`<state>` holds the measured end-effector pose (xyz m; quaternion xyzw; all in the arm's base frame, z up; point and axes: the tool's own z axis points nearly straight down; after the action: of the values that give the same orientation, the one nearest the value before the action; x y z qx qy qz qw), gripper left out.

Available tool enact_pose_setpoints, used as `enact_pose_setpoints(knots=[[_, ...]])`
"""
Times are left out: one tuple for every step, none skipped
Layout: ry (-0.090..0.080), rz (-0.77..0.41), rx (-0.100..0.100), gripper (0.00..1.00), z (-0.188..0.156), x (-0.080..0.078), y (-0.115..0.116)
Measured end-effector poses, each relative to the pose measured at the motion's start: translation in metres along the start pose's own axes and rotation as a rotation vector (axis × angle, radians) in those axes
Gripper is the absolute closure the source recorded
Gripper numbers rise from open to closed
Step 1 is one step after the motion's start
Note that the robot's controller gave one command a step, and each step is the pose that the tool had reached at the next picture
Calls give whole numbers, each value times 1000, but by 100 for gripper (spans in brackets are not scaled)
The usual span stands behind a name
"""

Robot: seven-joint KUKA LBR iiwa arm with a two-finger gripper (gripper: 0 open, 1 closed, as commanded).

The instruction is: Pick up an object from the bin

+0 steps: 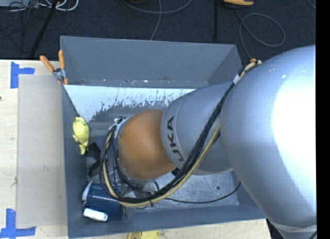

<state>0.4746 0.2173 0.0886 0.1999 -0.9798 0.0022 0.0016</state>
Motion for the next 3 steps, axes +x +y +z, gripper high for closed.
enact_pose_setpoints(knots=[[4, -2, -3, 100, -22, 1, 1], [-1, -3, -3, 100, -45, 0, 2], [-4, -3, -4, 100, -62, -1, 2]])
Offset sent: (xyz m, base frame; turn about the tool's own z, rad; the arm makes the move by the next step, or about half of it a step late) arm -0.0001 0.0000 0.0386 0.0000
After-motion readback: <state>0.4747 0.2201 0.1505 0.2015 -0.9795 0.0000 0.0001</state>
